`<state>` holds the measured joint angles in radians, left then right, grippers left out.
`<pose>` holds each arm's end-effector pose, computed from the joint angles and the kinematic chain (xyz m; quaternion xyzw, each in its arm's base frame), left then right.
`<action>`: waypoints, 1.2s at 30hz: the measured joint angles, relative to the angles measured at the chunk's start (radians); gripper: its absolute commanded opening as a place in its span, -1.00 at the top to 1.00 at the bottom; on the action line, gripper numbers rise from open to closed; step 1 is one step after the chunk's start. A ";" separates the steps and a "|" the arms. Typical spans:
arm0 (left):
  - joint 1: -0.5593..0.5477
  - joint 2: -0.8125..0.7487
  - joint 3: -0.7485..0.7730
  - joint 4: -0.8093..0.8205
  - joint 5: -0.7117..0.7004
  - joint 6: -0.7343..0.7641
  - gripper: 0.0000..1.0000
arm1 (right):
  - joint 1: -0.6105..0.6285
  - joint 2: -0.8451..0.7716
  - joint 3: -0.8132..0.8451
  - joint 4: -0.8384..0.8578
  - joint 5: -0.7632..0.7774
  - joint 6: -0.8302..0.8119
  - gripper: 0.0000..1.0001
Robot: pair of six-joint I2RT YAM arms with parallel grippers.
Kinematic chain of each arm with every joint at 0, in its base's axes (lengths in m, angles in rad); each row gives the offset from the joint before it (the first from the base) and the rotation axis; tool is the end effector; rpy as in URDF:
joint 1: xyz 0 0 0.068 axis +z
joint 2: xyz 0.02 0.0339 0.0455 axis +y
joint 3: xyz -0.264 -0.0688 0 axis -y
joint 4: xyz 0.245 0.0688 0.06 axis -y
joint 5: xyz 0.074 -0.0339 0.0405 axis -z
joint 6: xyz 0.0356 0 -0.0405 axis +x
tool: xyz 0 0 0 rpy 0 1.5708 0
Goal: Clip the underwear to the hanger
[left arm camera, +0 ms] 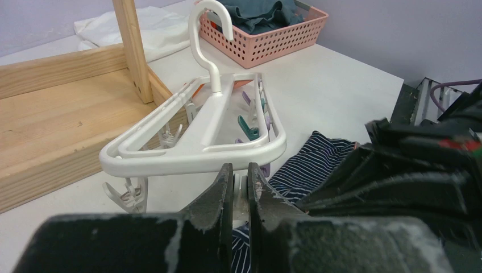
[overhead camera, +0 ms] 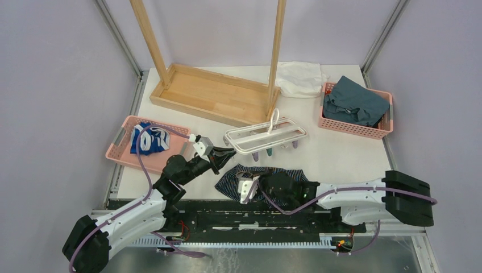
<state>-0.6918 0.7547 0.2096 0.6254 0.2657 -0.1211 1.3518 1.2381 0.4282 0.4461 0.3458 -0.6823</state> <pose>0.1298 -0.1197 0.2273 0.2826 0.6176 -0.3705 0.6336 0.0654 0.2381 0.1887 -0.6385 0.5096 0.0499 0.5746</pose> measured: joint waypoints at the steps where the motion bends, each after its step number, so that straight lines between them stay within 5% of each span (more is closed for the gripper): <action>1: 0.000 0.000 0.000 0.000 0.003 0.000 0.94 | -0.031 -0.025 0.005 -0.032 -0.036 0.044 0.99; 8: 0.000 0.012 0.000 0.002 0.046 -0.001 0.94 | -0.209 -0.083 0.080 -0.235 -0.291 0.297 0.99; 16: 0.000 0.043 0.000 0.005 0.095 -0.002 0.94 | -0.290 0.008 0.179 -0.336 -0.536 0.410 0.99; 36: 0.000 0.016 0.000 -0.002 0.080 -0.002 0.94 | -0.291 0.046 0.282 -0.476 -0.728 0.516 0.99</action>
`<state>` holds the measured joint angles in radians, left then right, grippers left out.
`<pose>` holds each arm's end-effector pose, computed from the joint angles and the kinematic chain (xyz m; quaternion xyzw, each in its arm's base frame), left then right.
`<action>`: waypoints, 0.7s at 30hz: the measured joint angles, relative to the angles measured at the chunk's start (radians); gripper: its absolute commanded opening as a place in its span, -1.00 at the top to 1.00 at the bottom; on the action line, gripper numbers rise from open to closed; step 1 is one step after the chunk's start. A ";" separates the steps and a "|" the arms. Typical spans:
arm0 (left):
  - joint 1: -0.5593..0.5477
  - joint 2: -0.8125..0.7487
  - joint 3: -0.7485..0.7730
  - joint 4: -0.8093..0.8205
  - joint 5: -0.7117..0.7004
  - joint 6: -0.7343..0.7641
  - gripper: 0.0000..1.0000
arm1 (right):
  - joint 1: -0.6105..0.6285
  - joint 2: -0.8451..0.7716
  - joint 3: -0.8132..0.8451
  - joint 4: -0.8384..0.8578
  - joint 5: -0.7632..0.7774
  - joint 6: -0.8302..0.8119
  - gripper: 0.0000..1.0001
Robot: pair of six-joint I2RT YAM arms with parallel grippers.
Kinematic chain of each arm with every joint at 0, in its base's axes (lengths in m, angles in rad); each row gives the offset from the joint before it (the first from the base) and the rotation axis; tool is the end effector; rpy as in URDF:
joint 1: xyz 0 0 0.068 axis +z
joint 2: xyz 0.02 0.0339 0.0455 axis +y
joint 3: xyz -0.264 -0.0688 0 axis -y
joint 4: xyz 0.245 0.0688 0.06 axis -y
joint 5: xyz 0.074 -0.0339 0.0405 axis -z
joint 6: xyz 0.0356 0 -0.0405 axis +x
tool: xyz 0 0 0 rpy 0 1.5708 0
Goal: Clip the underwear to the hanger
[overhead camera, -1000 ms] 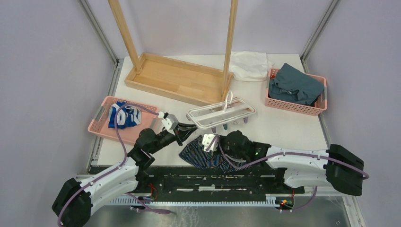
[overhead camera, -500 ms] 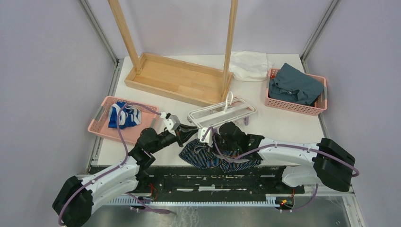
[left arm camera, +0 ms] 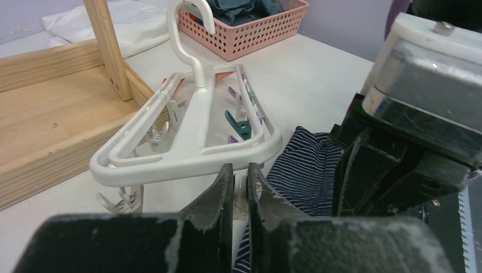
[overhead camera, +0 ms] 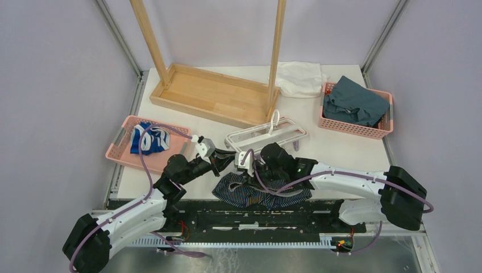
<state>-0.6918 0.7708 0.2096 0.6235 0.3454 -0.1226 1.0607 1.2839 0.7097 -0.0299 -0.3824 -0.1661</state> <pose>0.1288 -0.1224 0.2245 0.3096 0.6123 -0.3924 0.6126 0.1211 0.2436 0.2232 -0.5726 0.6600 0.3491 0.3386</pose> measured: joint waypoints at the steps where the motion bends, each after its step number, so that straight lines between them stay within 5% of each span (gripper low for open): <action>1: 0.000 0.000 0.000 0.000 0.000 0.000 0.94 | 0.006 0.000 0.001 -0.001 -0.009 0.011 0.99; 4: 0.000 -0.001 0.000 0.000 -0.002 0.000 0.94 | 0.057 0.003 0.000 -0.008 0.025 0.019 0.99; 11: 0.000 -0.002 0.000 -0.001 -0.004 0.000 0.94 | 0.265 0.051 -0.088 0.127 0.370 -0.076 0.99; 21: 0.000 -0.026 0.000 -0.011 -0.032 0.000 0.94 | 0.243 0.146 -0.058 0.243 0.715 -0.296 0.99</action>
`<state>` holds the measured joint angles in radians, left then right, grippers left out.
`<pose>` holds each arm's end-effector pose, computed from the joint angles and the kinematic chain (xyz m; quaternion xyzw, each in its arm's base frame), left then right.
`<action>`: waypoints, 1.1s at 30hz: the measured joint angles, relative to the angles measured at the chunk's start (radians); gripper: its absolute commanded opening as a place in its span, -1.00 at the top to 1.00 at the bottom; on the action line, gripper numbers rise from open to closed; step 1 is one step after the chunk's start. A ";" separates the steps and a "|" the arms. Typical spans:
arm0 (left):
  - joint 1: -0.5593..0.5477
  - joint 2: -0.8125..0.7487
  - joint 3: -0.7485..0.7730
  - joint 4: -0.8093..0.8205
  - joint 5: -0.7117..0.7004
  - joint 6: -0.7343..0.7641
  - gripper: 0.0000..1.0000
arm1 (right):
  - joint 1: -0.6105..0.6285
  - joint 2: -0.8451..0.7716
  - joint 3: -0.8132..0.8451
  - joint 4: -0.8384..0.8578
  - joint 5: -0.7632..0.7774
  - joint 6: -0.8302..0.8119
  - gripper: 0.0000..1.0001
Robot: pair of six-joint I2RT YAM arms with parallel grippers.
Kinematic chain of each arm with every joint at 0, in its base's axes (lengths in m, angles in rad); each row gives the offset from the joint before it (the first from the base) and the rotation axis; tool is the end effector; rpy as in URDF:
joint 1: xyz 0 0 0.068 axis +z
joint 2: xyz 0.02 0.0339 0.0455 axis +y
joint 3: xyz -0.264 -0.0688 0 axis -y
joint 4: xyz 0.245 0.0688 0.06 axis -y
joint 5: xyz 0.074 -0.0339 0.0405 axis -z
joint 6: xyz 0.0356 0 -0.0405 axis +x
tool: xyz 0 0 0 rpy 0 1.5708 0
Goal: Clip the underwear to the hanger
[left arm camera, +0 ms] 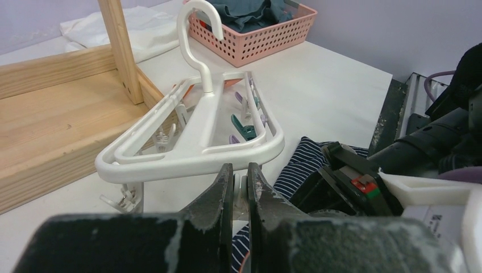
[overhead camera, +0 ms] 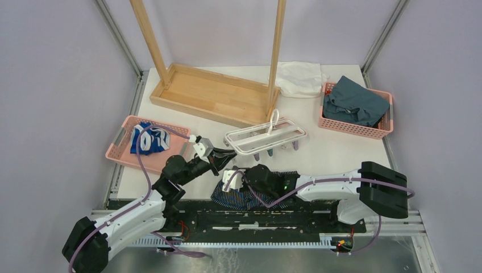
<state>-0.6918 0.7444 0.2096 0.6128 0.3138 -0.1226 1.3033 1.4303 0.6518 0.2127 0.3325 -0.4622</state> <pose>0.1276 -0.1199 0.2275 0.2984 0.6115 -0.3846 0.6238 0.0880 0.2771 0.1879 -0.6170 0.6104 0.0615 0.4928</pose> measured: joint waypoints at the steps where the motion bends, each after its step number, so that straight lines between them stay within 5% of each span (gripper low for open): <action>1: 0.000 -0.004 0.000 -0.003 -0.004 0.000 0.94 | -0.007 0.003 0.006 -0.002 0.002 -0.008 0.99; 5: 0.000 -0.020 0.000 -0.015 -0.025 0.000 0.94 | -0.024 0.005 0.023 -0.030 -0.062 -0.014 0.86; 16: 0.000 -0.027 0.000 -0.032 -0.029 0.000 0.94 | 0.021 0.009 -0.026 -0.026 -0.225 -0.006 -0.18; 25: 0.000 -0.031 0.000 -0.036 -0.037 0.000 0.94 | 0.048 -0.072 -0.167 0.171 -0.229 -0.104 -0.33; 33: 0.000 -0.043 0.000 -0.038 -0.045 0.000 0.94 | 0.193 0.075 -0.197 0.402 -0.060 -0.291 -0.27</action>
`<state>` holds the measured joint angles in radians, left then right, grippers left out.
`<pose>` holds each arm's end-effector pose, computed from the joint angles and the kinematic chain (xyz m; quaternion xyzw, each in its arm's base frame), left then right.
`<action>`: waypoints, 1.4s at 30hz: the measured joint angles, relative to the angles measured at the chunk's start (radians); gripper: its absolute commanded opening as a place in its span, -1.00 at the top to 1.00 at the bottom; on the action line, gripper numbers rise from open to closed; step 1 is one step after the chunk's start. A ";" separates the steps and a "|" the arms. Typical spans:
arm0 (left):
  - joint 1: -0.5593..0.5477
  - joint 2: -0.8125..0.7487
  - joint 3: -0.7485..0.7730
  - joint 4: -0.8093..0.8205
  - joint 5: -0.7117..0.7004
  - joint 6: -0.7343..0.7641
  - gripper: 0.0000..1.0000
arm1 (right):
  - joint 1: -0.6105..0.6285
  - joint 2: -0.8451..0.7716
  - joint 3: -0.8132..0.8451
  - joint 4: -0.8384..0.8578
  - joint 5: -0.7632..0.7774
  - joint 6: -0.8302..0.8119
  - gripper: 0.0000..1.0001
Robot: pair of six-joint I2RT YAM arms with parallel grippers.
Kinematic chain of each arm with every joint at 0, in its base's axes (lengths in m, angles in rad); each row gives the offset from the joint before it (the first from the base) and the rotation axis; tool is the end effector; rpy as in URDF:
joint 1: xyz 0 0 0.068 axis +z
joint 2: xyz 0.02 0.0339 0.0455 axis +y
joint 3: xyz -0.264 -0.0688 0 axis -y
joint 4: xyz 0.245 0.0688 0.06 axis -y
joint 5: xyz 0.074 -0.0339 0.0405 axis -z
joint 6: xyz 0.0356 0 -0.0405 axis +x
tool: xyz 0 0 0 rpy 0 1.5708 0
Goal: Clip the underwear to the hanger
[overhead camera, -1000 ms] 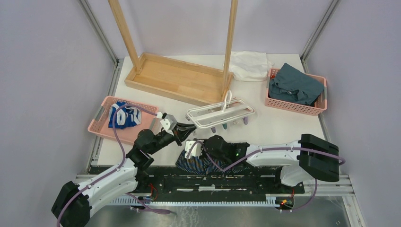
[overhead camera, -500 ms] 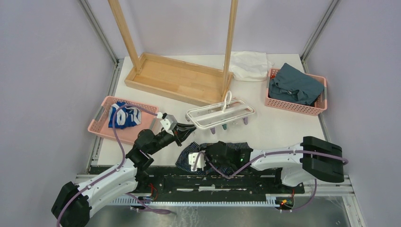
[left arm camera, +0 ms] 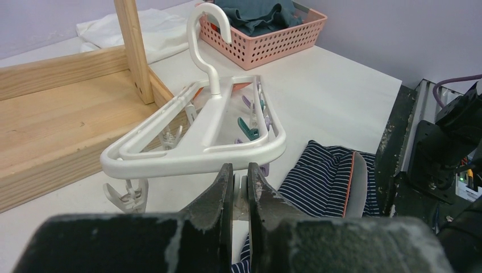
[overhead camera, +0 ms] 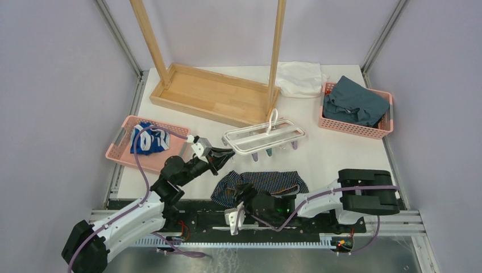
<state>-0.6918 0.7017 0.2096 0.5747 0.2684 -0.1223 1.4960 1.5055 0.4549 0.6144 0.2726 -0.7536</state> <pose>0.1254 -0.1161 0.2300 0.2830 0.6165 -0.3719 0.6336 0.0301 0.2733 0.1484 -0.7223 0.4263 0.0863 0.5377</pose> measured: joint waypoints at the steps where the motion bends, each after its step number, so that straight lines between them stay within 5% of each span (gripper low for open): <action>1: 0.000 -0.002 0.000 -0.001 -0.001 0.000 0.94 | 0.016 0.025 0.000 0.022 0.029 -0.025 -0.25; 19: 0.000 -0.009 0.000 -0.002 -0.002 0.000 0.94 | 0.066 0.203 0.008 0.189 0.332 -0.282 0.08; 28: 0.000 -0.009 0.000 -0.002 -0.002 0.000 0.94 | 0.067 0.216 0.008 0.195 0.362 -0.294 0.98; 34: 0.000 -0.009 0.000 -0.002 -0.002 0.000 0.94 | 0.050 0.058 0.022 0.029 0.319 -0.111 0.99; 42: 0.000 -0.004 0.000 -0.001 0.004 0.000 0.94 | -0.171 -0.242 0.108 -0.317 -0.040 0.291 0.99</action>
<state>-0.6918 0.6979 0.2096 0.5735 0.2726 -0.1223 1.3254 1.2633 0.5629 0.2970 0.2325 -0.4625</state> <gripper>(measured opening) 0.161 0.015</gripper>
